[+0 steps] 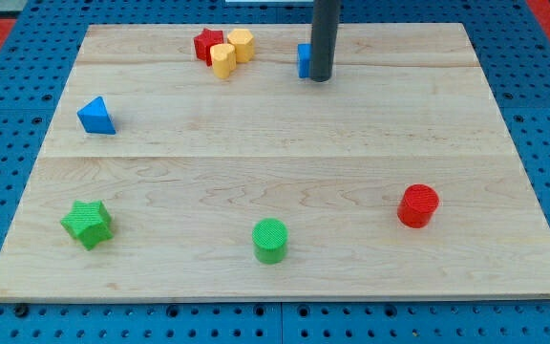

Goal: Move blue cube into yellow hexagon

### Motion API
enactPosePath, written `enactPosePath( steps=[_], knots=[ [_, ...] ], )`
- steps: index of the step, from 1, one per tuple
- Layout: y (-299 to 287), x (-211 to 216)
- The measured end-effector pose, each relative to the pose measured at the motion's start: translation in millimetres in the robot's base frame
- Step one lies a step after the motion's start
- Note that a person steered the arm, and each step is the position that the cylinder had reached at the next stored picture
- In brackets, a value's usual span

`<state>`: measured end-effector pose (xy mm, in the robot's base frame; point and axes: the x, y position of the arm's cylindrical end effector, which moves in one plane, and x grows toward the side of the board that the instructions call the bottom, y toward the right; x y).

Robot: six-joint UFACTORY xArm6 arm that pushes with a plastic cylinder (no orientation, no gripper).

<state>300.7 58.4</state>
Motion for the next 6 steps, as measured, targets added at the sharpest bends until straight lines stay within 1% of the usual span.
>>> enactPosePath(
  steps=[1, 2, 4, 5, 6],
  knots=[
    [34, -9],
    [22, -28],
    [-56, -31],
    [-56, -15],
    [-77, 56]
  ],
)
